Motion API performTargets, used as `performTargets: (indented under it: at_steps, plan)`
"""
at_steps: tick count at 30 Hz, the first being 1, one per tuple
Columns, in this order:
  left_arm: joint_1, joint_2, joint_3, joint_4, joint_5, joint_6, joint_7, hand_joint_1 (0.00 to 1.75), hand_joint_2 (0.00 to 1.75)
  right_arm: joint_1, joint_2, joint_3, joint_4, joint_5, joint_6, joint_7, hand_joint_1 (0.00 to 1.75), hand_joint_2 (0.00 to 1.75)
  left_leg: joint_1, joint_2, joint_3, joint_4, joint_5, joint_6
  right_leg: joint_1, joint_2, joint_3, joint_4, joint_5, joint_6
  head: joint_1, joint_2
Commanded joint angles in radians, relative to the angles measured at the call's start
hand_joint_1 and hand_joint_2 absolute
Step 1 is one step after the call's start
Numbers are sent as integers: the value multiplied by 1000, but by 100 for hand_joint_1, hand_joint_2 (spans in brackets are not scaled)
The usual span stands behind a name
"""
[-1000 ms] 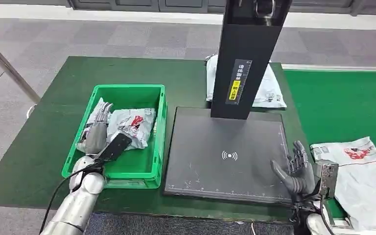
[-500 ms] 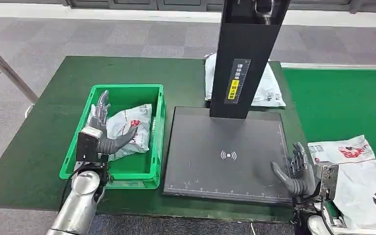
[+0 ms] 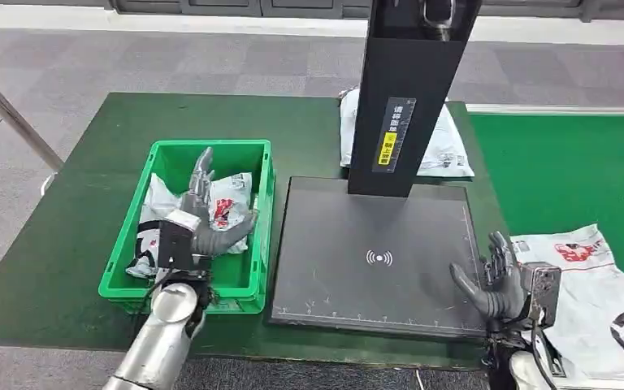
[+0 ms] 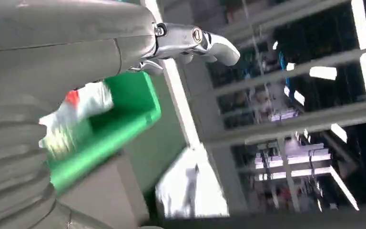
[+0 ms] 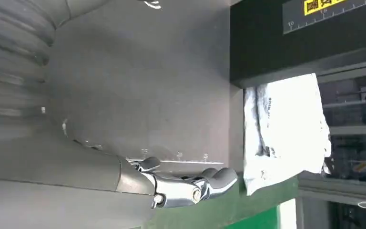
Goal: Moved the parcel from conveyor to table for the left to box.
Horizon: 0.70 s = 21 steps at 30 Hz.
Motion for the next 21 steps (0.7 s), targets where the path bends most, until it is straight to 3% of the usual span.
performTargets:
  at_steps: [1, 7, 15, 21]
  plan:
    - [-172, -102, -221, 421, 84, -22, 2, 0, 175, -100, -12, 5, 155, 58, -59, 10, 0, 175, 0, -3, 1, -2, 2, 1, 0, -3, 3, -2, 1, 0, 0, 0]
    - [-185, -142, -299, 552, 163, -65, -27, 0, 175, -122, -45, -45, 220, 116, -118, -17, 0, 175, 0, -2, 2, -2, 1, 0, 0, -2, 3, -3, 2, 1, 0, 0]
    - [-188, -145, -322, 559, 167, -55, -22, 0, 175, -127, -56, -60, 232, 129, -131, -17, 0, 175, 0, 2, 0, 0, -1, 1, 0, 1, 0, -1, 1, 1, 0, 0]
    - [-186, -145, -448, 564, 216, -29, -1, 0, 175, -114, -125, -139, 312, 302, -343, 45, 0, 175, 0, -1, 0, 0, 0, 1, 0, -2, 1, -1, 1, 1, 0, 0]
